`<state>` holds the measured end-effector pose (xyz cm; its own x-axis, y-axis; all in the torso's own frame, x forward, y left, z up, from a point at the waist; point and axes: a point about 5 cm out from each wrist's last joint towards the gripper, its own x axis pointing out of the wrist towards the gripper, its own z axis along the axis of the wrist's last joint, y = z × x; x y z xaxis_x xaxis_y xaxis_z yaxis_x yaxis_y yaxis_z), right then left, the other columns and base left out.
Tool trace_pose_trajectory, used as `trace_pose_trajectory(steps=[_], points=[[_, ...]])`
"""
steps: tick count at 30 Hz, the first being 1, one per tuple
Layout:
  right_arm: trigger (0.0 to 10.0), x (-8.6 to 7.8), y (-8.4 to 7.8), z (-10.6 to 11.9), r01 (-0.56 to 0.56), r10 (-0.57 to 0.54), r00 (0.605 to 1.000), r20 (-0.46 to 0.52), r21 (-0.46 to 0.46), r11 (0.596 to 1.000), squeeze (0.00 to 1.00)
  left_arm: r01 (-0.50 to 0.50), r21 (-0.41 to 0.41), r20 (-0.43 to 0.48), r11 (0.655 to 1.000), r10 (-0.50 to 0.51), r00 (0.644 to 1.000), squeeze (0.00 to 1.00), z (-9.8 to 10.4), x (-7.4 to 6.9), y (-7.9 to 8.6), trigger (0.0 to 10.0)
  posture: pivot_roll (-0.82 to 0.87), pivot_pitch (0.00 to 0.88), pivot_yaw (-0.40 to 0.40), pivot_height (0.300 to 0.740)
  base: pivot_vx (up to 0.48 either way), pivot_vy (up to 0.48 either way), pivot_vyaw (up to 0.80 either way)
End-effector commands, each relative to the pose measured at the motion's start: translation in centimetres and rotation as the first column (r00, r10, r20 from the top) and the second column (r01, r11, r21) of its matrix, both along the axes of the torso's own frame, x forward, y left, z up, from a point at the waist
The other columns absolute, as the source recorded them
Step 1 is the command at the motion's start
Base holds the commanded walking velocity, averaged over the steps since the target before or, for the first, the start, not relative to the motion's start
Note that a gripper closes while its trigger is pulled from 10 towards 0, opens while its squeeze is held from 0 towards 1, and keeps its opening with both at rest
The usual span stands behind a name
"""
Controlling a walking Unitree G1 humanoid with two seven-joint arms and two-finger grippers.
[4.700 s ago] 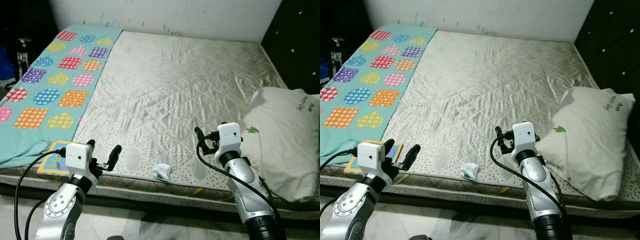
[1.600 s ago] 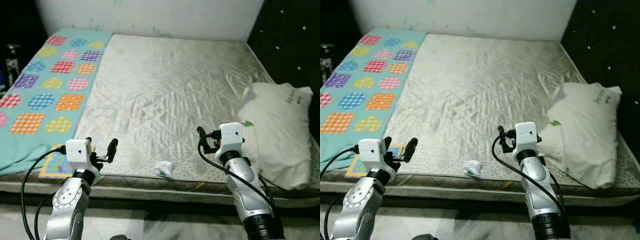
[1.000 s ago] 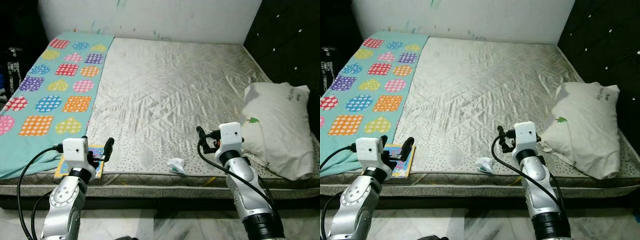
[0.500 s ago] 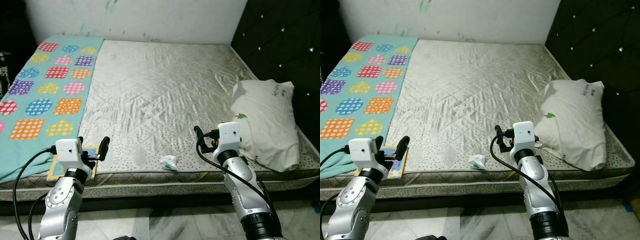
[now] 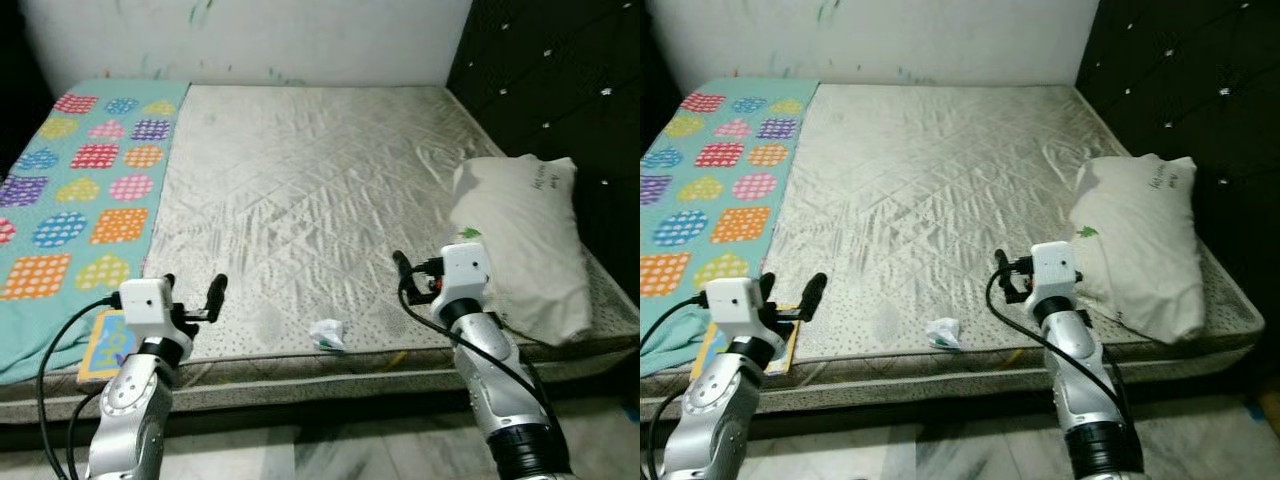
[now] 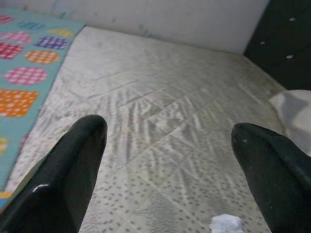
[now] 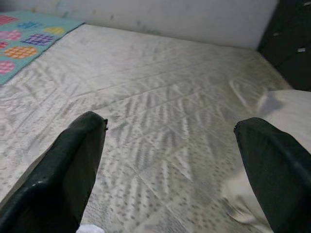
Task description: Clean up the room
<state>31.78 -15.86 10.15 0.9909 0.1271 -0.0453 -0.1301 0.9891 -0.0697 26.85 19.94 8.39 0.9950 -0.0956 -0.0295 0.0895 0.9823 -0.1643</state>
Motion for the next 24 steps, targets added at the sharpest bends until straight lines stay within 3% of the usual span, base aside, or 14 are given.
trace_pose_trajectory(steps=[1, 14, 24], points=[[10.0, 0.09, -0.25, 0.10, 0.005, -0.005, 1.000, -0.003, 0.002, 1.000, 0.00, 0.007, -0.002, 0.002, 1.000, -0.007, 1.000, 0.00, 0.08, 0.09, -0.05, 10.0, 0.06, 0.081, -0.028, 0.740, 0.240, 0.000, 0.00], [10.0, 0.19, -0.19, 0.22, -0.002, 0.002, 1.000, 0.006, 0.002, 1.000, 0.00, 0.005, -0.003, -0.004, 1.000, -0.005, 1.000, 0.00, -0.01, 0.11, -0.12, 10.0, 0.07, 0.079, -0.032, 0.740, 0.000, 0.000, 0.00], [10.0, 0.16, -0.11, 0.24, -0.014, 0.014, 1.000, 0.010, -0.010, 1.000, 0.00, 0.012, -0.007, -0.005, 1.000, -0.012, 1.000, 0.00, -0.07, 0.07, -0.25, 10.0, 0.06, 0.075, -0.031, 0.740, 0.258, 0.000, 0.00]])
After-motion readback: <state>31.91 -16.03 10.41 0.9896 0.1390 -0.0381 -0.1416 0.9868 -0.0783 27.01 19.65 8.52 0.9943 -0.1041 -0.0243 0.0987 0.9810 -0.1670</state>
